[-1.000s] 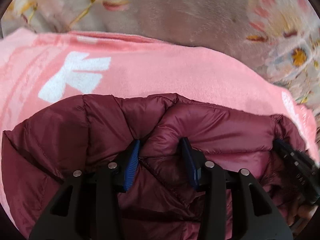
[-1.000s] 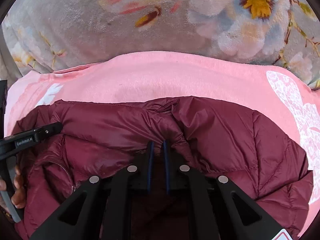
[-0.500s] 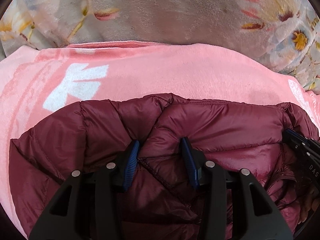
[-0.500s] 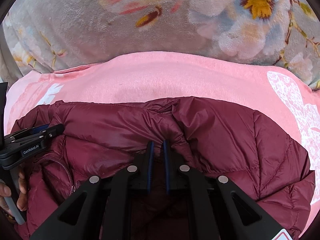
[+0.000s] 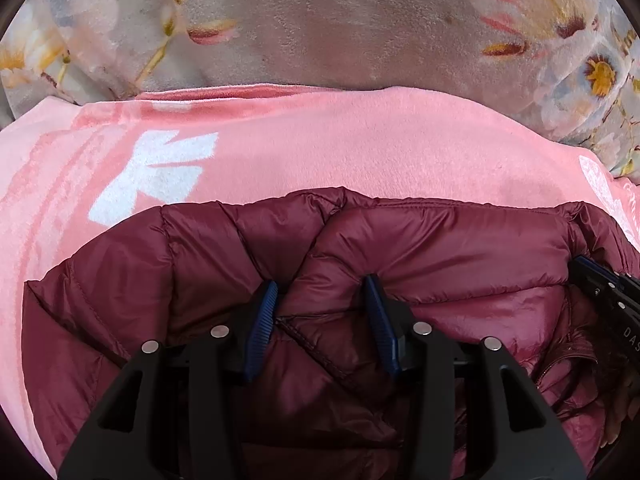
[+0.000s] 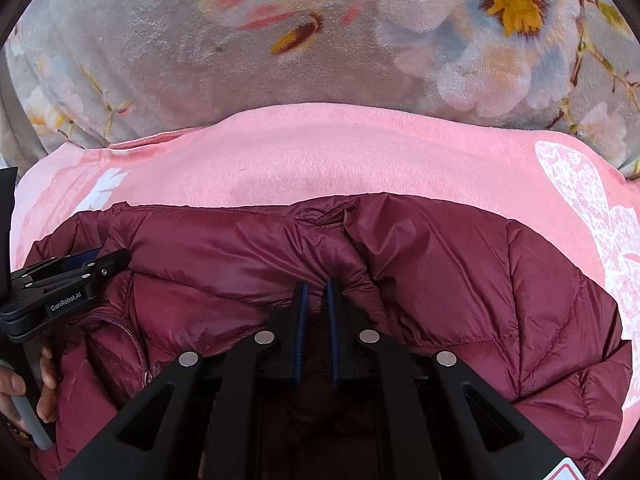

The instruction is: Fold large clothes

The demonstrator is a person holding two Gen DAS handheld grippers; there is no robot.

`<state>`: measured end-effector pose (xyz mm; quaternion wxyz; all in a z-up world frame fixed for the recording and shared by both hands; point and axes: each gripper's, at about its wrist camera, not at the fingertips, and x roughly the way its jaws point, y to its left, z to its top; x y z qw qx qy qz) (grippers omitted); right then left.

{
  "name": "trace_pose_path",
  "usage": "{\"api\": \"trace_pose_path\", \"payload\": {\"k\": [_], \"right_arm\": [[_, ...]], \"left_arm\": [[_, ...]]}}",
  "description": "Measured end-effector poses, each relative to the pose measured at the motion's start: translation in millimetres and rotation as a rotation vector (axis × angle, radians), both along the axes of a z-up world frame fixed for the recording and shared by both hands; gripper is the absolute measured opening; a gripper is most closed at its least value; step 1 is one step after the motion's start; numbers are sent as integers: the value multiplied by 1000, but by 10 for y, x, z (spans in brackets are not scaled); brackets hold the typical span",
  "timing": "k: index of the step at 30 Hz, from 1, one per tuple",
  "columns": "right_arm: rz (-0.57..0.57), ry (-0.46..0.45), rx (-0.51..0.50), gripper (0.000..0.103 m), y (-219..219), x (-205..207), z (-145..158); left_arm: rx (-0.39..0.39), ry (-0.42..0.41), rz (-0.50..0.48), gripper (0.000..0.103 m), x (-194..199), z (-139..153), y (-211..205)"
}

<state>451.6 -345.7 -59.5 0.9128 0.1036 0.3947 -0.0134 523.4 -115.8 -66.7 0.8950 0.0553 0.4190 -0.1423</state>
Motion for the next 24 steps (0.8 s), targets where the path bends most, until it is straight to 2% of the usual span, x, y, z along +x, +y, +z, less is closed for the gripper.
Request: {"api": "trace_pose_path", "payload": {"k": [14,18,22,24], "right_arm": [[-2,2,-4,6,-2,2,-2],[1,5,18,6,-27,31,-27],[6,-30,60,9,-67,-44,36],[-33,-19,82,12,-93,-238,166]], "left_arm": [[33,-17,3,47,-12,-6,-54],[57,-30,18,56,6,-23,-76],[78,-30,78,80,44,-22,-15],[76,-21,97,81,-19,51,72]]}}
